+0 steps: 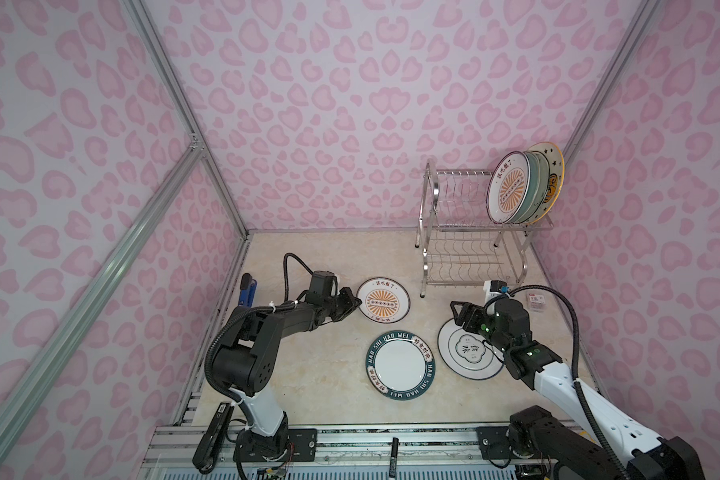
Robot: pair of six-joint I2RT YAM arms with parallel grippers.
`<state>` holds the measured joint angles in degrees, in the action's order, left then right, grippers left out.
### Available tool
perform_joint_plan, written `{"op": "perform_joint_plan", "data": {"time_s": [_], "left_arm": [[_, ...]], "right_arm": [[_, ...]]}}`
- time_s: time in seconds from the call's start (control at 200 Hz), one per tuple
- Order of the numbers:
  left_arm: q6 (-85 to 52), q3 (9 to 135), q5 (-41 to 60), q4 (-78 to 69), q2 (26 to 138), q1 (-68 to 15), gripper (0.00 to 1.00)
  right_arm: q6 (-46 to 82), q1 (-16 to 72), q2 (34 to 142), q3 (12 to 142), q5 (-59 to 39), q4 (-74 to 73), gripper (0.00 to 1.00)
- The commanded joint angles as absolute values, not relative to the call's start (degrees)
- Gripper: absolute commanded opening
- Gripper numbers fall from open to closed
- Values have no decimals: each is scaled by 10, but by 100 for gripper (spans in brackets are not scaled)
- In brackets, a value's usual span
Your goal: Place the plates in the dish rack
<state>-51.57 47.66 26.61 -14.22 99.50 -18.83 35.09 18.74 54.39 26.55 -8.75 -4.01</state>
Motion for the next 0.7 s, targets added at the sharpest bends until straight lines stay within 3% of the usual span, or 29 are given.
{"op": "perform_joint_plan", "data": {"time_s": [0.0, 0.295, 0.695], "left_arm": [[-501, 473, 280, -140, 970, -183, 3], [-496, 435, 316, -167, 911, -171, 3], [-531, 368, 362, -291, 881, -170, 3]], "right_arm": [[382, 190, 563, 257, -132, -106, 76], [419, 220, 646, 270, -181, -184, 83], [479, 280, 762, 305, -202, -287, 82]]}}
